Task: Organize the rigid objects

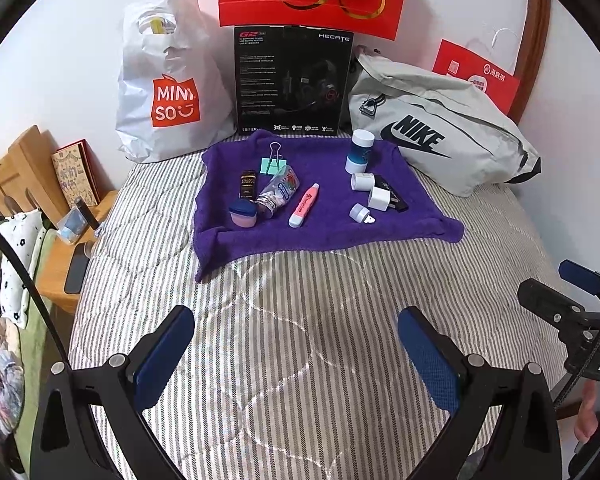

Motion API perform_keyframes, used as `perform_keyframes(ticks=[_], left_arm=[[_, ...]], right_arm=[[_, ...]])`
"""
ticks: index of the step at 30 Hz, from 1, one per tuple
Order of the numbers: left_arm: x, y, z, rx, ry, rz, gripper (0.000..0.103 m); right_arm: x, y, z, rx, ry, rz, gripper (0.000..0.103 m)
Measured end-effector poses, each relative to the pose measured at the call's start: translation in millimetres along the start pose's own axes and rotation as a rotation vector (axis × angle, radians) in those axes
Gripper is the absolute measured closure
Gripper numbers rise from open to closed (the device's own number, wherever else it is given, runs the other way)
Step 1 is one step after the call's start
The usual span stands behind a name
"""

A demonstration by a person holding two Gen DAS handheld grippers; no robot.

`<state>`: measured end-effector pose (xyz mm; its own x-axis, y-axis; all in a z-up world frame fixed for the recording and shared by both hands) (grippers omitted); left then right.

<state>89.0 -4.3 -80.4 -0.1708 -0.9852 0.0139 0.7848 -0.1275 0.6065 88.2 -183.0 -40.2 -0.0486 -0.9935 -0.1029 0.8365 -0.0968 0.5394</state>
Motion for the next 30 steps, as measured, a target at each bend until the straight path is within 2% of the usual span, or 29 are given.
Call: perform_keyframes(ticks=[30], left_arm=[[-6.5, -4.7, -1.7, -0.018, -0.001, -0.003, 0.0]], right_arm=[[2.7, -2.9, 1.4, 0.0, -0.005, -0.001, 0.0]])
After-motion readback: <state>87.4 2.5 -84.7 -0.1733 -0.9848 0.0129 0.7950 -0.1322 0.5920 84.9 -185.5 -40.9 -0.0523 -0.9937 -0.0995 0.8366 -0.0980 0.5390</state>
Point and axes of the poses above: each gripper's, at about its wrist camera, not at the fingertips, and z roughly against the way its jaws point, x to its right, y to its top, the point moved 10 cm from there along -z, roughly the way its jaws point, and after that the axes turned 5 degrees about -z, right-handed, at the moved point
